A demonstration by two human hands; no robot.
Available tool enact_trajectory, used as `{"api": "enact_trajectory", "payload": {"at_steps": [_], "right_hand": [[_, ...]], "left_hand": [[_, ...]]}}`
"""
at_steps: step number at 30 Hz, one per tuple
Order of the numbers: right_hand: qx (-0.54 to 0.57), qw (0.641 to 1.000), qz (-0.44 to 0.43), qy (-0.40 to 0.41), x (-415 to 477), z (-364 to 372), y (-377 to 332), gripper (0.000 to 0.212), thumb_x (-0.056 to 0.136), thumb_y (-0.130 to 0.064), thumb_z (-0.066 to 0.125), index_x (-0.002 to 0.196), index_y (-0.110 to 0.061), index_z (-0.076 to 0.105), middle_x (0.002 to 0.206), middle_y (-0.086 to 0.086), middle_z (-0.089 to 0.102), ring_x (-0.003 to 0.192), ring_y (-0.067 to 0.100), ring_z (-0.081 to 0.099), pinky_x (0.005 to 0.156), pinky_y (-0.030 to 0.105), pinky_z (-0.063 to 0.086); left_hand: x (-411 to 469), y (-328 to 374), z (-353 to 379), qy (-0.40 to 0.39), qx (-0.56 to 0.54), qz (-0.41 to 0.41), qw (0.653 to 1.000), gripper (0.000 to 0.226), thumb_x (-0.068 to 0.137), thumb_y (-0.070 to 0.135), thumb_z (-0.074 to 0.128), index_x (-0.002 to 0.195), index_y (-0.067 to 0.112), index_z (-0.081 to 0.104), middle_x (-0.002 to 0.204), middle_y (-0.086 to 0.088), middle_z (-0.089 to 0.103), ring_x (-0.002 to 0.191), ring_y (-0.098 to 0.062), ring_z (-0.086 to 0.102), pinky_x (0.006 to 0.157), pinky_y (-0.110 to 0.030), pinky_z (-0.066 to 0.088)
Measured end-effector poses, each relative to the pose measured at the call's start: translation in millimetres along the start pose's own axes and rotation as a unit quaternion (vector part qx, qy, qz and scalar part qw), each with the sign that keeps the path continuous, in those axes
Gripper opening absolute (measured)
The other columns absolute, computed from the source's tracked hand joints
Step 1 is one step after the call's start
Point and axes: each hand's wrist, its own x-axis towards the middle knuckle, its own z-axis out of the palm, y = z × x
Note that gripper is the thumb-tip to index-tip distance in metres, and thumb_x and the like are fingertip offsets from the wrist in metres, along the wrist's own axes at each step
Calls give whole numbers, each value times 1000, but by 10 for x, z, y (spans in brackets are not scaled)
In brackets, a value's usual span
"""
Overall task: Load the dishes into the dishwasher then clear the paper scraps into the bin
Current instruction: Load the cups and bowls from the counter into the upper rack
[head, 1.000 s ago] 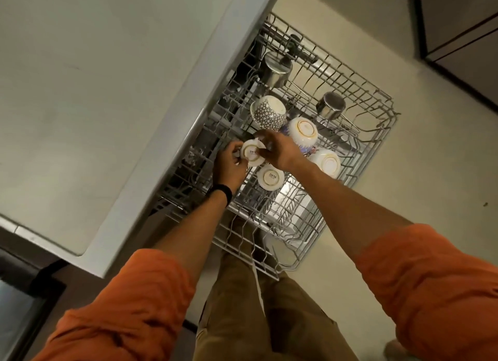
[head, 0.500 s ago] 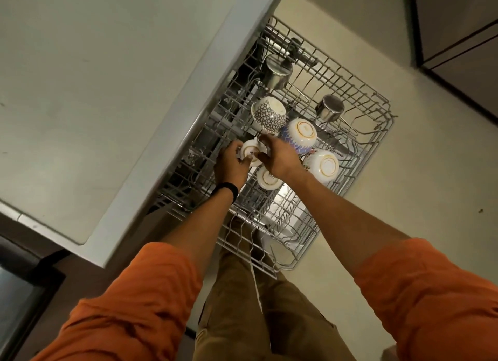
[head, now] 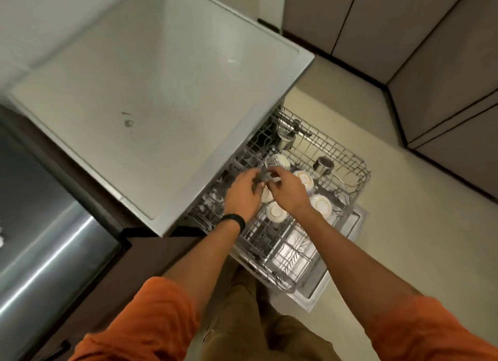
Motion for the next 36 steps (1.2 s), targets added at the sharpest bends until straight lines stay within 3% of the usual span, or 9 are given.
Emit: {"api": "enact_trajectory", "payload": {"at_steps": [8, 11, 14, 27, 32, 36], "right_hand": [[0, 994, -108, 35, -162, -289, -787, 30, 102, -27, 57, 131, -24, 61, 124, -3, 69, 104, 15, 65, 94, 40, 55], [23, 988, -148, 33, -145, -273, -1162, 30, 103, -28, 57, 132, -23, 60, 125, -4, 68, 98, 7, 62, 93, 31, 53], [30, 980, -196, 22, -123, -135, -1625, 31, 103, -32, 57, 132, -23, 60, 128, -7, 66, 100, 8, 63, 92, 31, 53], [-1, 947, -317, -59, -37, 1486, -3731, 31, 101, -36, 60, 131, -30, 60, 128, -14, 65, 101, 5, 64, 92, 30, 55], [-5, 942, -324, -87, 15, 2129, -4455, 34, 100, -37, 62, 133, -31, 59, 125, -11, 66, 104, 5, 63, 90, 23, 49], [-13, 937, -334, -101, 88, 2521, -4868, 37, 99, -40, 61, 136, -33, 57, 126, -11, 65, 104, 4, 63, 92, 25, 52]], "left_hand": [[-219, 230, -892, 100, 60, 83, 990, 39, 102, 28, 56, 141, 22, 56, 140, 0, 58, 121, -21, 58, 102, -33, 47], [-261, 160, -1258, 150, 76, 87, 982, 39, 104, 32, 53, 142, 22, 55, 143, 1, 57, 127, -19, 54, 105, -33, 44], [-333, 1, -1694, 197, 91, 79, 973, 40, 105, 35, 52, 143, 22, 54, 144, 2, 57, 129, -18, 53, 106, -32, 43], [-588, -1472, -3808, 329, 108, -13, 938, 39, 101, 32, 57, 140, 25, 57, 139, 6, 58, 124, -16, 56, 99, -33, 50], [-468, -2093, -4614, 344, 114, -29, 932, 42, 99, 27, 60, 139, 19, 57, 136, -4, 60, 120, -27, 58, 97, -40, 50], [-335, -2488, -5081, 348, 130, -53, 927, 40, 96, 26, 63, 135, 17, 59, 133, -8, 62, 115, -31, 61, 90, -46, 53]]}}
